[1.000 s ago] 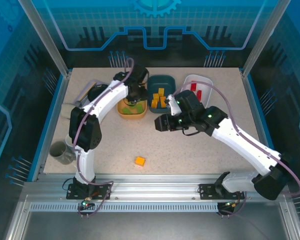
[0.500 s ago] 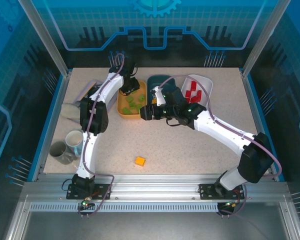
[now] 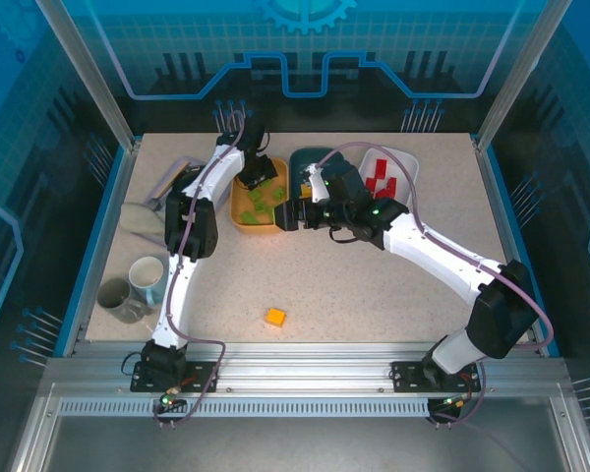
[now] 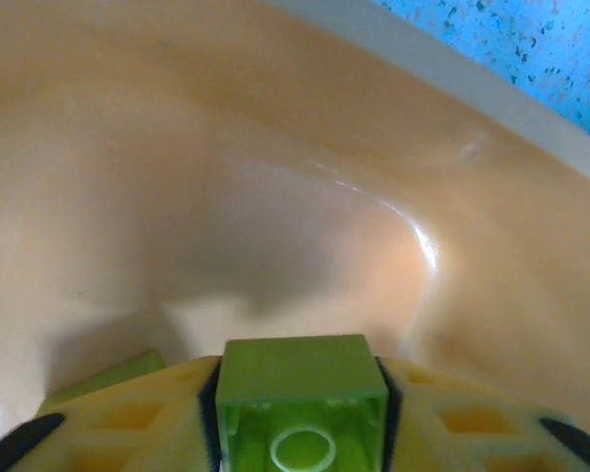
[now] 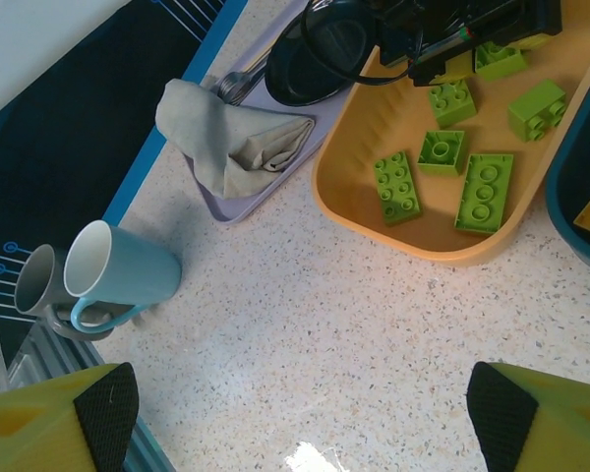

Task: Sort the legos into containers by color

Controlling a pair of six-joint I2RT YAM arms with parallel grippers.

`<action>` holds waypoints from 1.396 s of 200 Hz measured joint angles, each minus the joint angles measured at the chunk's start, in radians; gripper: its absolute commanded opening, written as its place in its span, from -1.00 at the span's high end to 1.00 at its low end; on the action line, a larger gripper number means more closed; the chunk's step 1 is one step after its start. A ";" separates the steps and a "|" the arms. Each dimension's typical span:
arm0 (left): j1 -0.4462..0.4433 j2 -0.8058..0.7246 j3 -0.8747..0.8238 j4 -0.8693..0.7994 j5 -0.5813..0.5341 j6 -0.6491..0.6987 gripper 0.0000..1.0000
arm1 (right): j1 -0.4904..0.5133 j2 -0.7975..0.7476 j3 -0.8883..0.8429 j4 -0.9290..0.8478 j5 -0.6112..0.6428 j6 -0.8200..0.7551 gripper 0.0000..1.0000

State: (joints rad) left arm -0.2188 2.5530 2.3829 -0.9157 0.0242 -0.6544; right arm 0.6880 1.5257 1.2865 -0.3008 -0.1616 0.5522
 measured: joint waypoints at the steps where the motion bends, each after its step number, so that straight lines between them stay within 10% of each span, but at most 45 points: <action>1: 0.000 0.000 0.000 0.000 0.000 -0.002 -0.05 | 0.000 0.000 0.000 0.000 0.000 -0.001 -0.80; 77: 0.000 -0.103 -0.034 -0.051 0.005 0.000 -0.24 | 0.032 -0.079 -0.102 0.006 0.020 -0.207 -0.74; 192: 0.026 -1.333 -1.176 -0.014 0.014 -0.207 -0.44 | 0.391 0.054 -0.185 -0.163 0.107 -0.615 -0.65; 279: 0.026 -1.829 -1.527 -0.161 0.180 -0.288 -0.50 | 0.463 0.309 -0.086 -0.212 0.163 -0.607 -0.55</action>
State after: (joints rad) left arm -0.1925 0.7238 0.8555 -1.0771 0.2043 -0.9424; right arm 1.1515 1.8347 1.2003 -0.5129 0.0017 -0.0551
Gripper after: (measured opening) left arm 0.750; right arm 0.793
